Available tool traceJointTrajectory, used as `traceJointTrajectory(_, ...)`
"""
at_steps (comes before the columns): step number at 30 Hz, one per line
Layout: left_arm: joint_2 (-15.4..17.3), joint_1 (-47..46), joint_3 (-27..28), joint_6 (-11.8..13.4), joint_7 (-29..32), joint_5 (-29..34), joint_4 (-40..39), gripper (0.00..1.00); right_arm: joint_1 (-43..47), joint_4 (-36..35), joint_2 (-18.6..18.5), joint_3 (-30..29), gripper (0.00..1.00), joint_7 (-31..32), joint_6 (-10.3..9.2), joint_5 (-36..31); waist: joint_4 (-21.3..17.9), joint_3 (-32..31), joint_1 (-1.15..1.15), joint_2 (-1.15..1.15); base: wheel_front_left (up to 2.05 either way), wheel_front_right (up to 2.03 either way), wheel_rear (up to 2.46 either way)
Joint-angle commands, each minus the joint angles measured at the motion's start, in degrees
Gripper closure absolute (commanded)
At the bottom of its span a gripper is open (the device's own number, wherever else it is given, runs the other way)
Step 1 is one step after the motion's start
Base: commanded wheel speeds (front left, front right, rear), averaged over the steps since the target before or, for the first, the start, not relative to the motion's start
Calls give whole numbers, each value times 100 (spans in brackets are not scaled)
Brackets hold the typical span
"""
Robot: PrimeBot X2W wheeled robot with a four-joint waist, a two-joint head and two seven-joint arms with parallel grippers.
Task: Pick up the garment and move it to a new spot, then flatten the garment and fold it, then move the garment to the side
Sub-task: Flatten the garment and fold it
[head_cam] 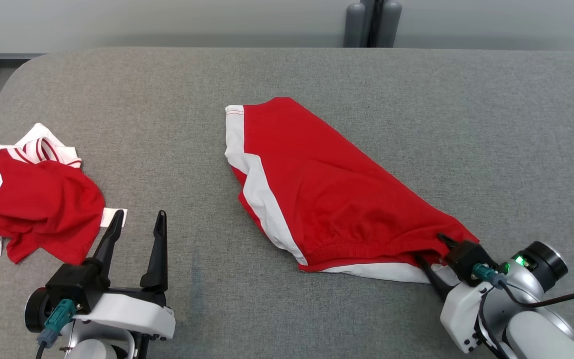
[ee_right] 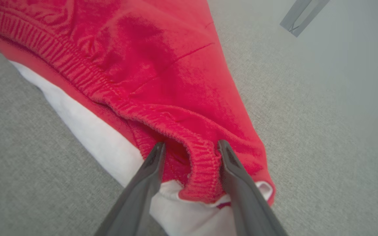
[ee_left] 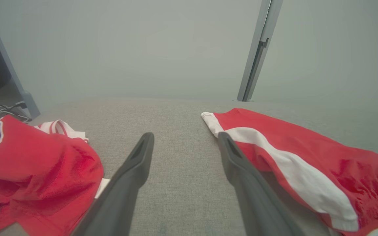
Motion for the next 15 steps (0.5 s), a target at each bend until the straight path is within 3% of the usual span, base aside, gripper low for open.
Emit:
traceJointTrajectory(1,-10,-124,26,-44,-44,12,57,0,-126,-5,-83,43,100,8,6,119,22,33,0,0,0,0,0)
traceJointTrajectory(8,-58,-189,112,-118,-90,35,175,0,-240,-219,-8,-239,100,-250,5,444,-31,92,0,0,0,0,0)
traceJointTrajectory(15,-46,-290,156,-194,-100,102,229,0,-335,-113,587,-1271,100,-682,3,1400,-174,228,0,0,0,0,0)
